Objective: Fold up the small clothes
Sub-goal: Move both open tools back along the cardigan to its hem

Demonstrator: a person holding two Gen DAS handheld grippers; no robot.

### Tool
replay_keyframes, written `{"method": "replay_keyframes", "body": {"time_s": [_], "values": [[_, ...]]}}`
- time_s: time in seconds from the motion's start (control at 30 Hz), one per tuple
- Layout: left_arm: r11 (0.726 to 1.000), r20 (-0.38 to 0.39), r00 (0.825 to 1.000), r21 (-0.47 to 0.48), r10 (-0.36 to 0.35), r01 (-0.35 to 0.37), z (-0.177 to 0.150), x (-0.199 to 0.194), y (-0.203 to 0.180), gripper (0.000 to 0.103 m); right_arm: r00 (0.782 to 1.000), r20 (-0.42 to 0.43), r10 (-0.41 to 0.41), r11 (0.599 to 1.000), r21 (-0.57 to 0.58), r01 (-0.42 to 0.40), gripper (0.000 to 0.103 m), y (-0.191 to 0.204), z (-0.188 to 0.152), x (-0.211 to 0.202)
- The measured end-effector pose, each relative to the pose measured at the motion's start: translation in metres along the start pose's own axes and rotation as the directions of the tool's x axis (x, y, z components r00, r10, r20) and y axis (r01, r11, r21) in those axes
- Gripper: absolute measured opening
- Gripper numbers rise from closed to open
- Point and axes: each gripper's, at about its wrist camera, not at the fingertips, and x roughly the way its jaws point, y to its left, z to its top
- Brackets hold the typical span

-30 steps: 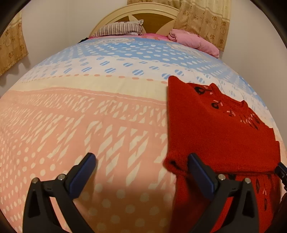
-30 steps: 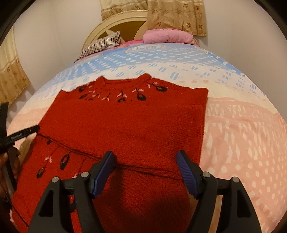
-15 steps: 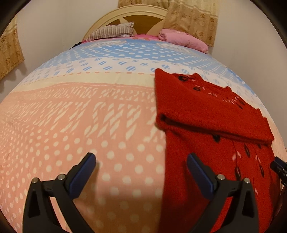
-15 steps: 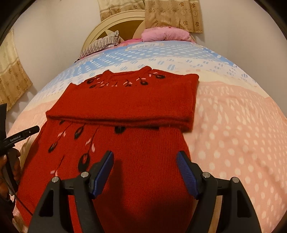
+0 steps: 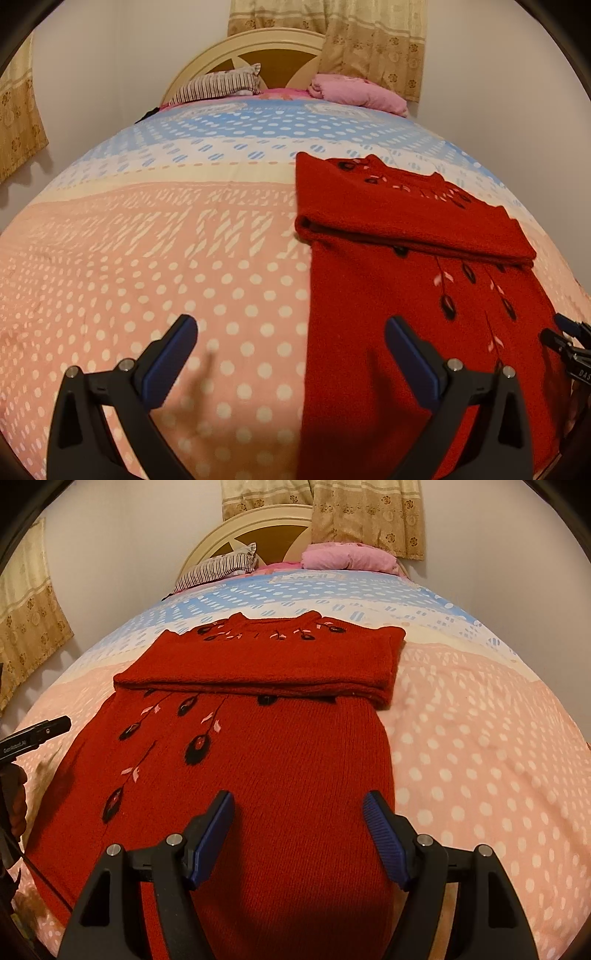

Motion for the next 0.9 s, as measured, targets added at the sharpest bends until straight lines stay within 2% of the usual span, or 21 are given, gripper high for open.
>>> {"method": "replay_keyframes", "body": {"time_s": [0.43, 0.9], "values": [[0.999, -0.032, 0.999, 0.043, -0.017, 0.018, -0.041, -0.024, -0.003, 0.103, 1.000, 0.000, -0.014, 1.000, -0.027, 0.014, 0.073, 0.011, -0.034, -0.028], [0.998, -0.060, 0.997, 0.045, -0.044, 0.047, -0.086, -0.052, 0.016, 0.103, 1.000, -0.020, -0.023, 0.998, -0.060, 0.022, 0.073, 0.018, -0.071, -0.056]]}}
